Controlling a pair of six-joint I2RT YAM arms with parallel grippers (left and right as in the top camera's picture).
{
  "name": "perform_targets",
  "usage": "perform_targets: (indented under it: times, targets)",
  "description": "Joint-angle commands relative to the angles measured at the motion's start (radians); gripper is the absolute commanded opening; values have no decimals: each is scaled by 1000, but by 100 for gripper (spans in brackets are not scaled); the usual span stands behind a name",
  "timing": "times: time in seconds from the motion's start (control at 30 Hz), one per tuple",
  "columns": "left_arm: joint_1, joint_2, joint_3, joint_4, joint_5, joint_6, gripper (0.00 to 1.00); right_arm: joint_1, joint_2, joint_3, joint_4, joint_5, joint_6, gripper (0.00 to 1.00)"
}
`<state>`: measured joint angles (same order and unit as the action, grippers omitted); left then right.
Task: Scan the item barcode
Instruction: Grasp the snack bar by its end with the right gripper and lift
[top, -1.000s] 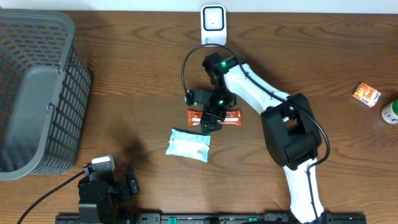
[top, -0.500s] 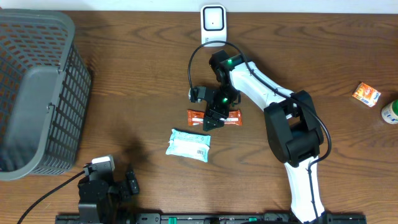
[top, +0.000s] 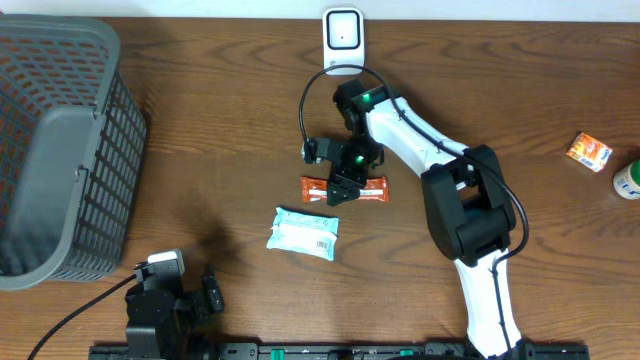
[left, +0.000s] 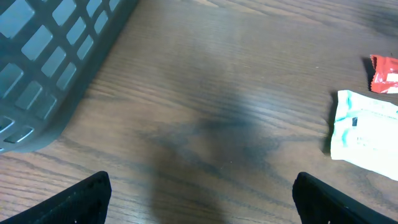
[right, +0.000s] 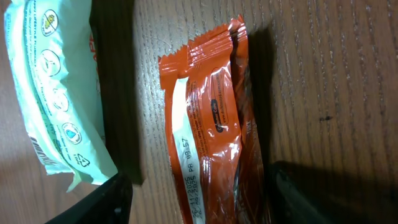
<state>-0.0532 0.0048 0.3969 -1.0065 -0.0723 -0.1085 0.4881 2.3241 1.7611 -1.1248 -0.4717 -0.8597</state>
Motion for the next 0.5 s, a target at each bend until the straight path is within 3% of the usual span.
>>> perform_targets:
  times: [0.0, 0.27, 0.37, 0.47]
  targets:
    - [2, 1, -1, -6, 10, -9, 94, 21, 179, -83, 13, 246, 33, 66]
    - [2, 1, -1, -6, 10, -9, 94, 21, 190, -118, 43, 259, 36, 42]
    - [2, 1, -1, -6, 10, -9, 94, 23, 199, -122, 51, 272, 37, 22]
    - [2, 1, -1, -6, 10, -9, 94, 24, 199, -122, 52, 272, 37, 8]
